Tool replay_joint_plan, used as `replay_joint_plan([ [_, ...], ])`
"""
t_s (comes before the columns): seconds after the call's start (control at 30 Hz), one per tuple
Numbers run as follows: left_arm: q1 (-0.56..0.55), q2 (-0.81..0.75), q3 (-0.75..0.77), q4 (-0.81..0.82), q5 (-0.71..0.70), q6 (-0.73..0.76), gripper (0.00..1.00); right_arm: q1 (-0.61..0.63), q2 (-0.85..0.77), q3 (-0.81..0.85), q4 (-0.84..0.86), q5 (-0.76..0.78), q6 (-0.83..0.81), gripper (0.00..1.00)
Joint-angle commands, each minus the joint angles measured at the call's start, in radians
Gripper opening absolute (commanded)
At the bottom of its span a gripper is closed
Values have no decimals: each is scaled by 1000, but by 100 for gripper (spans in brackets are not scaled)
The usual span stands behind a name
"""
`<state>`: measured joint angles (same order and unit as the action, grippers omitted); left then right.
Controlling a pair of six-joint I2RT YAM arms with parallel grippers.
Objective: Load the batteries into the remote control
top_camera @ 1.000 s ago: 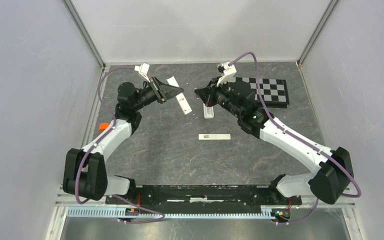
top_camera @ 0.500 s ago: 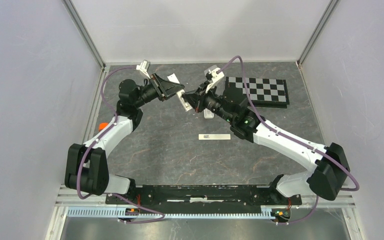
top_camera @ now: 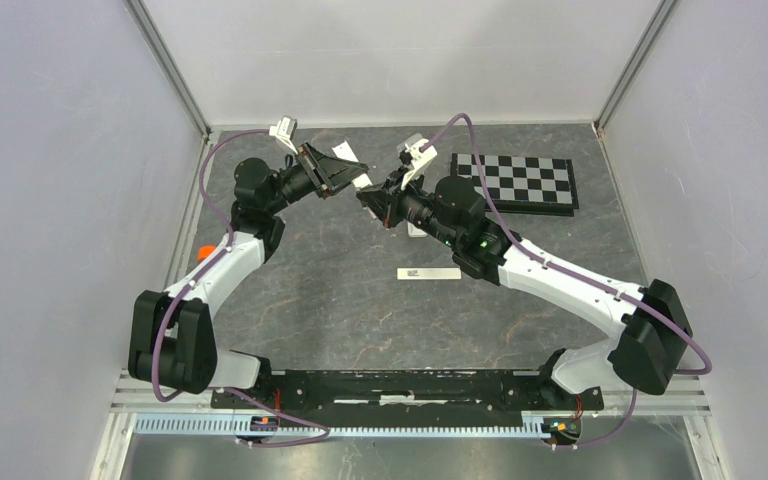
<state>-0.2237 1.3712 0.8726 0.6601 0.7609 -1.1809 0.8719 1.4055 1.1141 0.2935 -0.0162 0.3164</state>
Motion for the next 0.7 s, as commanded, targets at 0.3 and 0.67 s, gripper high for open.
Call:
replay_joint_plan([
  [0.3, 4, -34, 12, -18, -7, 47, 7, -1, -70, 13, 63, 80, -16, 0],
  [0.67, 4, -40, 10, 23, -1, 0, 7, -1, -29, 6, 40, 54, -23, 0],
])
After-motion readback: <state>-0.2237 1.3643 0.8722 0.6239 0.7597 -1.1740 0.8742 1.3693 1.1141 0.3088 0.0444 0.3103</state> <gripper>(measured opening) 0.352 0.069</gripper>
